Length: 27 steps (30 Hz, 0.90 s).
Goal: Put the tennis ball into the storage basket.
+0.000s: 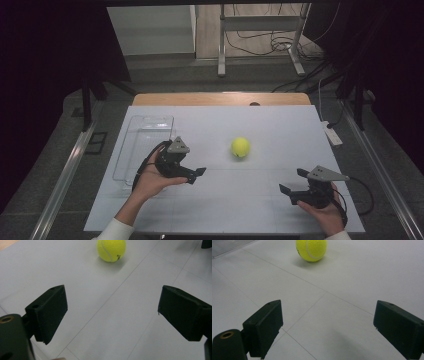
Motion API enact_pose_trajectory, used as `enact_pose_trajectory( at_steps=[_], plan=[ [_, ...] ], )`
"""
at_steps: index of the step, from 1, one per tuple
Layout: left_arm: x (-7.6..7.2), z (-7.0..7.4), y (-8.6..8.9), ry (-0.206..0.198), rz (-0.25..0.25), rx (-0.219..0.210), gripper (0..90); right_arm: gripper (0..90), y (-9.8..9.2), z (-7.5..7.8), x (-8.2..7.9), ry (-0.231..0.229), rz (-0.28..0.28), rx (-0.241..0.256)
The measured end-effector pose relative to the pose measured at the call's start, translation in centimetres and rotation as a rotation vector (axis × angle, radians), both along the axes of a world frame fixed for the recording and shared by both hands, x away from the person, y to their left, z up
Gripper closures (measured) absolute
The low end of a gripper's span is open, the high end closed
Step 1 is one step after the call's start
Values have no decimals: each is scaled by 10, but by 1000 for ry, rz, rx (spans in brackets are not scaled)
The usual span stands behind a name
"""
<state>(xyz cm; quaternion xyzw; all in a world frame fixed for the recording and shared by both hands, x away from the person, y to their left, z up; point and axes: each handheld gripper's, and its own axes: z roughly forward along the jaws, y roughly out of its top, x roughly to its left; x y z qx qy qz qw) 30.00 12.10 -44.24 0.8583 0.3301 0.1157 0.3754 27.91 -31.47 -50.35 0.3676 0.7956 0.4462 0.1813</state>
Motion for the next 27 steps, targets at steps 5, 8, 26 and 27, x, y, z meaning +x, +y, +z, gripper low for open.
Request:
enact_pose_trajectory(
  at_steps=[5, 8, 26, 27],
  plan=[
    [1, 0, -2, 1, -3, 0, 96, 94, -1, 0, 0, -2, -3, 2],
    [3, 1, -4, -1, -5, 1, 96, 94, 0, 0, 0, -1, -2, 1],
    [12, 2, -17, -5, -29, -4, 95, 94, 0, -1, 0, 3, -2, -3],
    [13, 3, -17, -7, -32, -2, 95, 94, 0, -1, 0, 3, -2, -3]
  ],
)
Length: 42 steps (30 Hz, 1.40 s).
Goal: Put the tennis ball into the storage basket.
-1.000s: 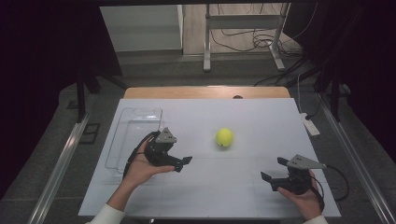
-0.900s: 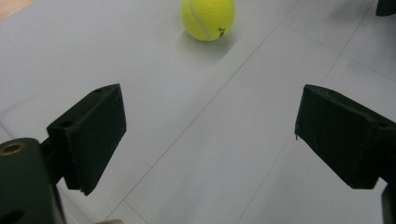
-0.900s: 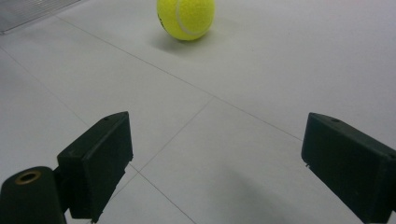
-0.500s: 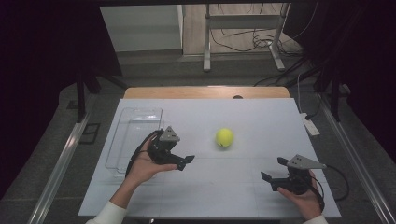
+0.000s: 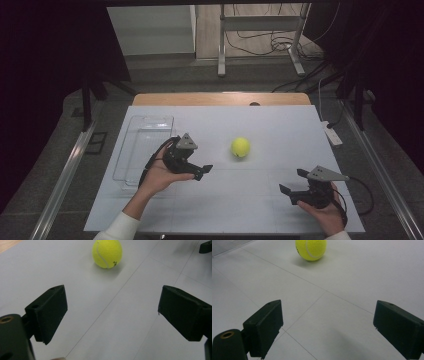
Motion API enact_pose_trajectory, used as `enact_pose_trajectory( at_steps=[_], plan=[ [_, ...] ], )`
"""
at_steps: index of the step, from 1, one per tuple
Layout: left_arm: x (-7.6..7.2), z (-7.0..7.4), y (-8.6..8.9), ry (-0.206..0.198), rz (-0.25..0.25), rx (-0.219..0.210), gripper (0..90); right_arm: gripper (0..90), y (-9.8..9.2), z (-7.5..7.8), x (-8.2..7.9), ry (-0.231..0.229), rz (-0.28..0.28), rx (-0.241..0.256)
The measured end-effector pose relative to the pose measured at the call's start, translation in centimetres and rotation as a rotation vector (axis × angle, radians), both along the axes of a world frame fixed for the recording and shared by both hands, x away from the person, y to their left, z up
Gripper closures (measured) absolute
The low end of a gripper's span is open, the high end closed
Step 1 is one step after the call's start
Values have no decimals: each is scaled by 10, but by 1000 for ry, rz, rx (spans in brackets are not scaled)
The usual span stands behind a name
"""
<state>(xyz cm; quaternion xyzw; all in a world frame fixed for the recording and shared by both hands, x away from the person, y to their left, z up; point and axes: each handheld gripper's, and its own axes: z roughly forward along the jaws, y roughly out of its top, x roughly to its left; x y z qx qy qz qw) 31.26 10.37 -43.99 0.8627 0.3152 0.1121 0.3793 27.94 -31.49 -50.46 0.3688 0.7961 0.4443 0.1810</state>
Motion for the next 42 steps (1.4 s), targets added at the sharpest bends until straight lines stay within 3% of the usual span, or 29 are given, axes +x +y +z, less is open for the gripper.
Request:
enact_pose_trajectory(
  at_steps=[15, 22, 42],
  plan=[
    [8, 4, -7, -10, 2, -12, 94, 94, -1, 0, 0, 2, -5, 3],
    [17, 7, -14, 1, -2, -42, 94, 94, -1, 0, 0, 6, -3, 9],
    [37, 10, -41, 20, -28, -32, 93, 93, -1, 0, 0, 4, 0, 10]
  ],
)
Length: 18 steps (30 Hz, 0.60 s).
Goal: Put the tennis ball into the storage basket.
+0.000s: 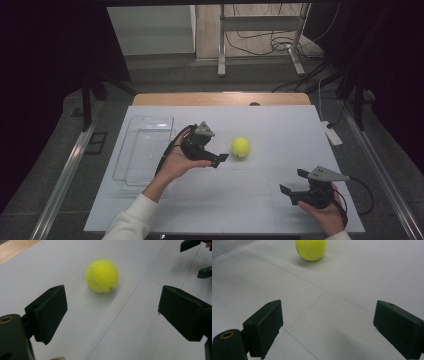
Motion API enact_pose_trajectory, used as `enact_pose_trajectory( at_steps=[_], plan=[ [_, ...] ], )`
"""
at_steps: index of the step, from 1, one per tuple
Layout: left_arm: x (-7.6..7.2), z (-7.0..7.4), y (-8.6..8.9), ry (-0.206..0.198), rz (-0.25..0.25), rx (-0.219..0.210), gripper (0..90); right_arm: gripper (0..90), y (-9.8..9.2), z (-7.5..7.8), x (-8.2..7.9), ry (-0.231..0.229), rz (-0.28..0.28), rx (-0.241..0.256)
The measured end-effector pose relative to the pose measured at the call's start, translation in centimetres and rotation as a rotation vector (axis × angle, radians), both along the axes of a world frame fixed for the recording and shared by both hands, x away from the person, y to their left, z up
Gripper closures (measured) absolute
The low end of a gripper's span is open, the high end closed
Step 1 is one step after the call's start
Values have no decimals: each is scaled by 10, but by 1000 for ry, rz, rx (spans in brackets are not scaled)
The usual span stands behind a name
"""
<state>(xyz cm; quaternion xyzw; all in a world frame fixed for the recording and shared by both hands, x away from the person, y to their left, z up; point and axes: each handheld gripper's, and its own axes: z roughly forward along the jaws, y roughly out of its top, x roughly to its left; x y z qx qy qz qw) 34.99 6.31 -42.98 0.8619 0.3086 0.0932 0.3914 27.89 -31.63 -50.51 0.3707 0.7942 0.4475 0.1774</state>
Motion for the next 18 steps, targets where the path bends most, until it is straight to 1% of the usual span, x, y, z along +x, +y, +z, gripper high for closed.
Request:
enact_pose_trajectory(
  at_steps=[2, 4, 7, 13, 14, 18],
  plan=[
    [2, 1, -1, -2, -2, 8, 89, 93, 0, 0, 0, -1, 0, 1],
    [3, 1, -3, 1, -1, -2, 88, 93, 0, 0, 0, 0, 0, 2],
    [5, 1, -6, 2, -3, -4, 88, 93, 0, 0, 0, 0, 0, 1],
    [8, -1, -10, 10, -4, -3, 88, 93, 0, 0, 0, 1, 0, 0],
    [9, -1, -10, 11, -8, 3, 88, 93, 0, 0, 0, 2, 0, 0],
    [13, -3, -12, 19, 1, 4, 88, 93, 0, -1, 0, 2, 1, -1]
  ],
)
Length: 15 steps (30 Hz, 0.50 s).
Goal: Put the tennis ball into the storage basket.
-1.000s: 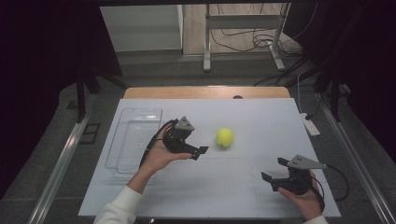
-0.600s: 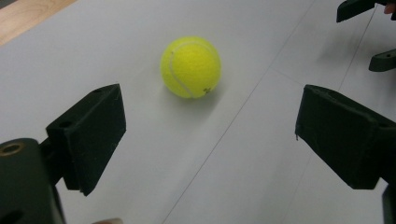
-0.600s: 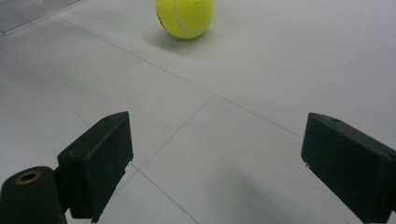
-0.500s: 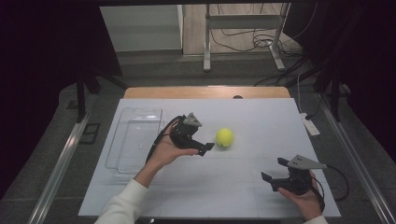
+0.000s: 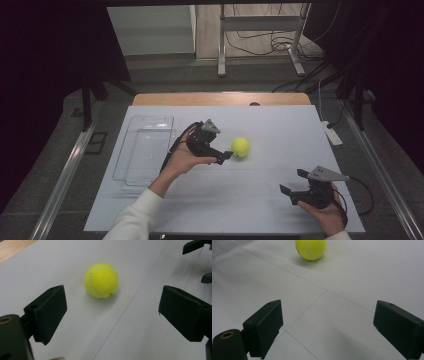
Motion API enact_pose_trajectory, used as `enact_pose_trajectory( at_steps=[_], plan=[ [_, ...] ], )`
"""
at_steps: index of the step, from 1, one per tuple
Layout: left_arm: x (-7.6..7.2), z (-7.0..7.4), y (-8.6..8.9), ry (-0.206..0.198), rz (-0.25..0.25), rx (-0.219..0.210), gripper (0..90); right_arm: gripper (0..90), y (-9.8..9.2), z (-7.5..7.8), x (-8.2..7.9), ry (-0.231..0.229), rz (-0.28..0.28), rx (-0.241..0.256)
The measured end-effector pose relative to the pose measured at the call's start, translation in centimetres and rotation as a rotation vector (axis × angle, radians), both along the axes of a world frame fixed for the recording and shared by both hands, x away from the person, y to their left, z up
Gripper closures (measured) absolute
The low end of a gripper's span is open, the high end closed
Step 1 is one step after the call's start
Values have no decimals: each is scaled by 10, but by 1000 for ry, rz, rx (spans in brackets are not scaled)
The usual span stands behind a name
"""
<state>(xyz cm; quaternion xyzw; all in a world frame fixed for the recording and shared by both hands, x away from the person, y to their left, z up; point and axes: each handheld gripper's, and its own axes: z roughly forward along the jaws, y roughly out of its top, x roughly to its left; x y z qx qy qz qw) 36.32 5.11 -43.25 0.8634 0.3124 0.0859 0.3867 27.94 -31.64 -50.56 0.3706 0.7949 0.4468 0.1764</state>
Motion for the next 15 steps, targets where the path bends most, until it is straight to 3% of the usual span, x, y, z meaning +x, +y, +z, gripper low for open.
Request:
enact_pose_trajectory(
  at_steps=[15],
  plan=[
    [11, -2, -5, 4, 22, -5, 88, 93, 0, 0, 0, 1, 1, -1]
  ],
)
